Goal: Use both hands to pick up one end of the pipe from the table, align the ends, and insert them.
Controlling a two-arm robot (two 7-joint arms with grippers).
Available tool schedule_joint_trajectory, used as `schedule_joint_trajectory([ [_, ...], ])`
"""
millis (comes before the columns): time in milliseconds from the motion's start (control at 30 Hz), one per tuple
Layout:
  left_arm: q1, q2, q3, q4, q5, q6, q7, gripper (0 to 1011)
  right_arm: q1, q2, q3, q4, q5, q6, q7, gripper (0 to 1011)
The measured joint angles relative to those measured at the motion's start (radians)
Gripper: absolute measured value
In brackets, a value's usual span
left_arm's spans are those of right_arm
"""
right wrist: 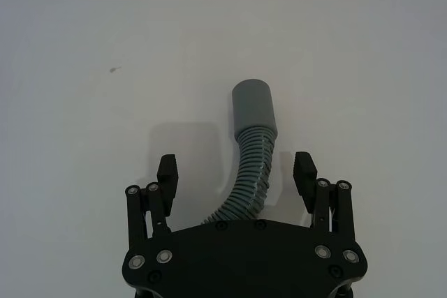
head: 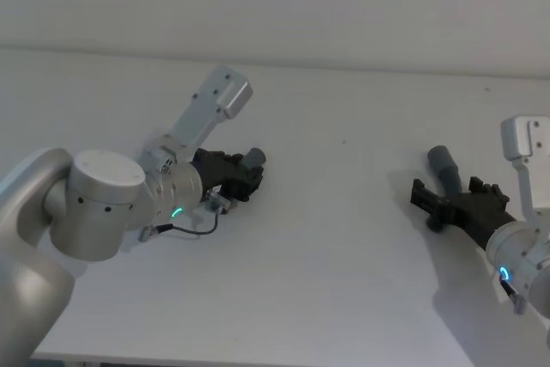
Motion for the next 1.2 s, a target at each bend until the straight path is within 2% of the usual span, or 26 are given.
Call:
schedule_joint_trajectory([
  [333,0.000,0.000,0.000,0.000,0.000,0.000,0.000,360,0.006,-0.006,0.003,0.012,0.001,0.005,0.011,1003],
  [433,0.000,0.000,0.000,0.000,0.000,0.000,0.000,360,0.007,-0.008,0.003,0.014,0.001,0.006,0.015,965],
  [567,0.000,0.000,0.000,0.000,0.000,0.000,0.000,360,0.009,-0.009,0.004,0.017,0.001,0.006,0.019,850],
  [667,0.000,0.000,0.000,0.000,0.000,0.000,0.000,360,0.009,-0.009,0.004,0.018,0.001,0.007,0.021,800],
  [700,0.000,0.000,0.000,0.000,0.000,0.000,0.000,360,0.010,-0.010,0.004,0.018,0.001,0.007,0.022,748],
  [867,0.000,0.000,0.000,0.000,0.000,0.000,0.000,360,0.010,-0.010,0.004,0.020,0.001,0.008,0.024,616],
  [900,0.000,0.000,0.000,0.000,0.000,0.000,0.000,360,0.010,-0.010,0.004,0.020,0.001,0.008,0.024,556],
  [933,0.000,0.000,0.000,0.000,0.000,0.000,0.000,360,0.010,-0.010,0.004,0.021,0.001,0.008,0.025,556],
  [1033,0.000,0.000,0.000,0.000,0.000,0.000,0.000,360,0.011,-0.011,0.004,0.021,0.001,0.008,0.026,466],
  [1067,0.000,0.000,0.000,0.000,0.000,0.000,0.000,360,0.011,-0.011,0.004,0.021,0.001,0.008,0.026,400],
  [1100,0.000,0.000,0.000,0.000,0.000,0.000,0.000,360,0.011,-0.011,0.004,0.021,0.001,0.008,0.026,400],
  [1200,0.000,0.000,0.000,0.000,0.000,0.000,0.000,360,0.011,-0.011,0.004,0.022,0.001,0.008,0.026,295],
])
